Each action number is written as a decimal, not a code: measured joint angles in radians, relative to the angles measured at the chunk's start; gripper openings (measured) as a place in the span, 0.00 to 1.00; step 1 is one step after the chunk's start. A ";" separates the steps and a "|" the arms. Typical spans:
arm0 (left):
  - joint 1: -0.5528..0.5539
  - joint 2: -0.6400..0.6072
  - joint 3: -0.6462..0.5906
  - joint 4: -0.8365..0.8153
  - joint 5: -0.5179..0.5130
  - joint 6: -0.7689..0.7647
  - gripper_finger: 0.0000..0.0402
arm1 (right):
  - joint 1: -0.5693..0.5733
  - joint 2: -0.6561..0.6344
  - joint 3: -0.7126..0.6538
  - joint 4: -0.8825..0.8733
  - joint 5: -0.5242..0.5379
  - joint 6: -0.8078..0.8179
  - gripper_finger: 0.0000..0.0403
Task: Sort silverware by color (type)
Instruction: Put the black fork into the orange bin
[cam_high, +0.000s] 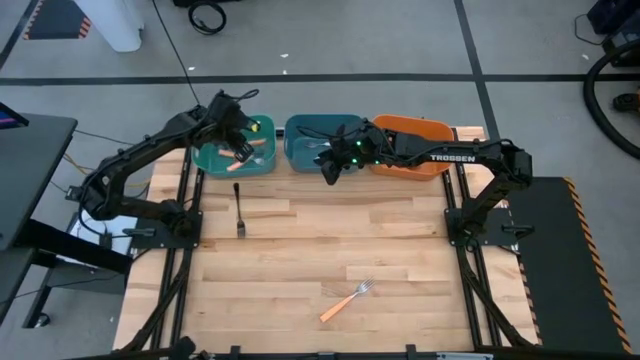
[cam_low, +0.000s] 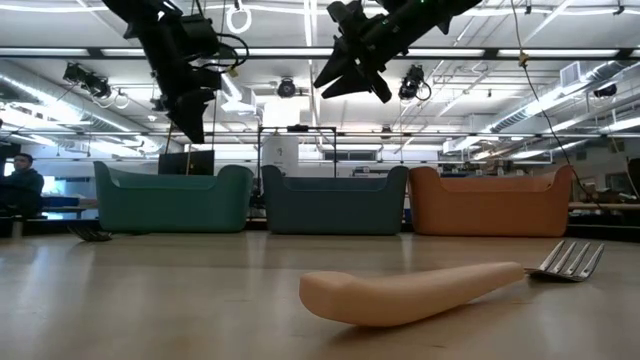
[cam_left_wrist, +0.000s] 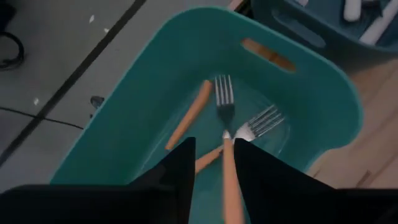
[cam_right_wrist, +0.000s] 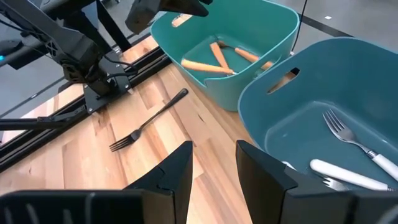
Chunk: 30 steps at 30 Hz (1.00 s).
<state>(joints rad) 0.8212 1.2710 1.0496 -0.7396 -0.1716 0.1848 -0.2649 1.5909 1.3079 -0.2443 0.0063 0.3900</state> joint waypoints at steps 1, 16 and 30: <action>-0.003 -0.006 0.000 -0.009 0.001 -0.029 0.30 | 0.000 0.000 0.000 0.000 0.000 -0.004 0.32; -0.269 -0.044 -0.105 -0.329 0.173 -0.789 0.30 | -0.033 0.000 0.000 -0.023 0.000 -0.045 0.32; -0.473 -0.043 -0.356 -0.169 0.199 -1.309 0.30 | -0.066 0.000 0.000 -0.154 0.000 -0.183 0.32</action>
<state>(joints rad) 0.3480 1.2278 0.6934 -0.9084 0.0277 -1.1239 -0.3308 1.5913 1.3075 -0.3988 0.0059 0.2071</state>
